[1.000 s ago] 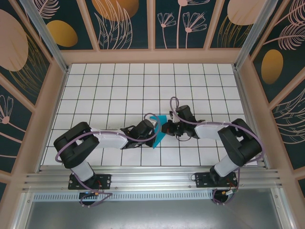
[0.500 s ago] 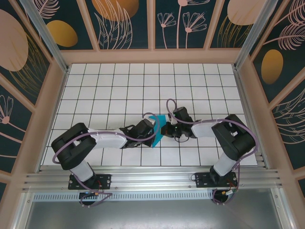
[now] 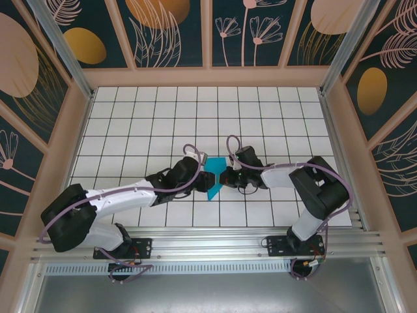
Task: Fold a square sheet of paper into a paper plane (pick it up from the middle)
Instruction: Third fold the triangle at the center of the table.
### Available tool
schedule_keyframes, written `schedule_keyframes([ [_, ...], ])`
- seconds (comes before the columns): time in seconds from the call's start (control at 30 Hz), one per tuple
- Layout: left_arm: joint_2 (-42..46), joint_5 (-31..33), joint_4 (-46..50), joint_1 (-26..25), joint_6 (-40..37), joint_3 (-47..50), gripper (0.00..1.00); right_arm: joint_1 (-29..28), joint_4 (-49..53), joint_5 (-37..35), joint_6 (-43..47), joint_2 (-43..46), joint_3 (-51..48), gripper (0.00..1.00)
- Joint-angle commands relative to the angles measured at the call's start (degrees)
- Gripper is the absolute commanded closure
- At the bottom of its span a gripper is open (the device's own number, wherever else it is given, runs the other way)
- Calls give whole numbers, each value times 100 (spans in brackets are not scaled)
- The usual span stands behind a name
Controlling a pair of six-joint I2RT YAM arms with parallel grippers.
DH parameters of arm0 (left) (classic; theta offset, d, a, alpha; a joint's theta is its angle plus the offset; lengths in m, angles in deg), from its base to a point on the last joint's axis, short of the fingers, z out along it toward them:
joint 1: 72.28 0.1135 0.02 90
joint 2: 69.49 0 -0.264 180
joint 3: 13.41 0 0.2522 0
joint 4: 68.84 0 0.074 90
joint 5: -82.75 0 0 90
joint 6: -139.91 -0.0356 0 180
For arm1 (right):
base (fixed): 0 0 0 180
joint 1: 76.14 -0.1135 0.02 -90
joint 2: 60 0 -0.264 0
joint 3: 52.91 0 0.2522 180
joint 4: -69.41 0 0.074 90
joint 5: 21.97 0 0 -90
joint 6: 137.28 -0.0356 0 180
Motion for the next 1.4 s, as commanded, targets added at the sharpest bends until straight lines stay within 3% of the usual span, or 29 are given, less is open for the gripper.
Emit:
schedule_keyframes([
  [0.0, -323, -1022, -766, 22, 716, 146, 74, -42, 436, -512, -6, -212, -65, 97],
  [0.6, -1567, -1104, -683, 14, 1020, -127, 75, -35, 395, -488, -33, -235, -110, 97],
  [0.93, -1499, -529, -35, 27, 842, -103, 76, -39, 440, -550, -9, -264, -145, 97],
  [1.37, -1525, -745, -261, 17, 1004, 379, 76, -35, 597, -674, 25, -260, -94, 97],
])
